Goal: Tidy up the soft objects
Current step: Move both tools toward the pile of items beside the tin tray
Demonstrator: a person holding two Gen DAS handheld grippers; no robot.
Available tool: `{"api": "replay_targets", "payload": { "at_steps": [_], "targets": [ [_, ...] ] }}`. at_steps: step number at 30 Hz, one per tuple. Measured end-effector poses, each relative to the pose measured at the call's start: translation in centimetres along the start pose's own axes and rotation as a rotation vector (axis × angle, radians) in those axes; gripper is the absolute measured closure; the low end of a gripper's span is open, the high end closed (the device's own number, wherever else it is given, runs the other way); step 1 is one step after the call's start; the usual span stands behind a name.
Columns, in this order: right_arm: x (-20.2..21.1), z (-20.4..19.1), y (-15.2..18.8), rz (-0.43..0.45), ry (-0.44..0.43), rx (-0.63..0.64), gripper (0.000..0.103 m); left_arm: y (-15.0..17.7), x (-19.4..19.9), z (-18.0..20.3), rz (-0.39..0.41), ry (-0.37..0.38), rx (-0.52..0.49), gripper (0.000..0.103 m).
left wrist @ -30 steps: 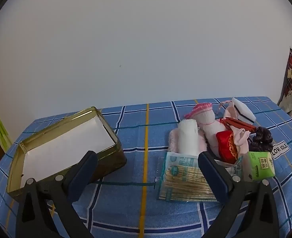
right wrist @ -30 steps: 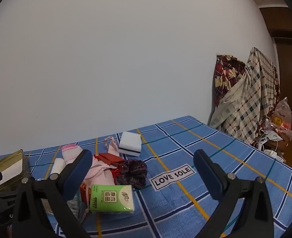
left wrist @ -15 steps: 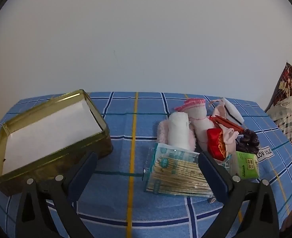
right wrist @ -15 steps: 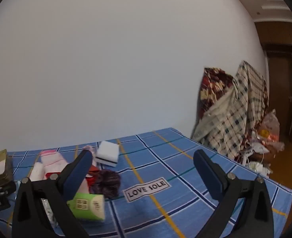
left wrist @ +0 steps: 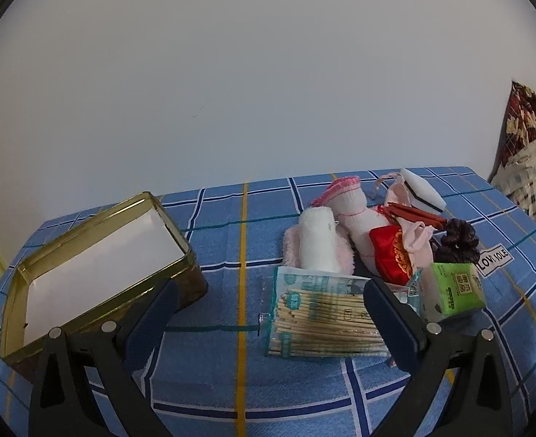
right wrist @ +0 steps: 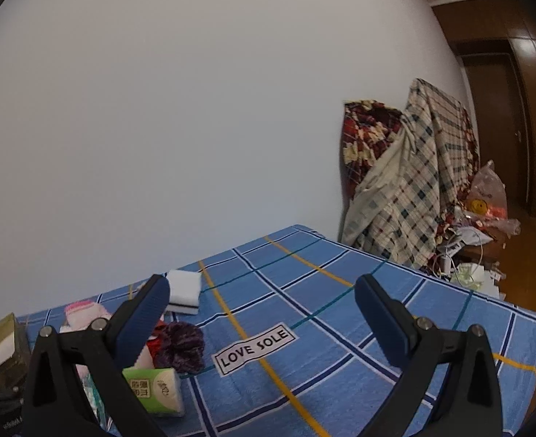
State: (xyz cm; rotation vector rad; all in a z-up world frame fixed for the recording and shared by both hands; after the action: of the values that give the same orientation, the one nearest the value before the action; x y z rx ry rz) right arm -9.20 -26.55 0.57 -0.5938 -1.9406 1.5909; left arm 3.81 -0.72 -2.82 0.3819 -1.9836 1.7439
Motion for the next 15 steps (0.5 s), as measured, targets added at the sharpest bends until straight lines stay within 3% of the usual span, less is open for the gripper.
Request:
{"api": "replay_targets", "payload": {
  "at_steps": [5, 15],
  "targets": [
    [0.4, 0.6, -0.5, 0.012, 0.012, -0.019, 0.0, 0.3, -0.1, 0.3, -0.011, 0.01, 0.003, 0.001],
    [0.3, -1.3, -0.3, -0.015, -0.017, 0.063, 0.0, 0.9, -0.3, 0.9, -0.029, 0.022, -0.017, 0.001]
  ]
}}
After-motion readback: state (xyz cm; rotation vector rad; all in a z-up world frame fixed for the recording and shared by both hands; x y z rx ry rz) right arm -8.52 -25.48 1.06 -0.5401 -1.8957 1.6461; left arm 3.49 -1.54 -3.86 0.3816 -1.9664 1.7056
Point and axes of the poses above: each gripper's, at about its wrist camera, not at the fingertips, and x roughly against the way its jaws point, z to its right, y to its underside, the point moved 5 cm from there along -x, roughly the way its jaws point, and after that the axes turned 2 degrees about z, right-handed, at the moved point
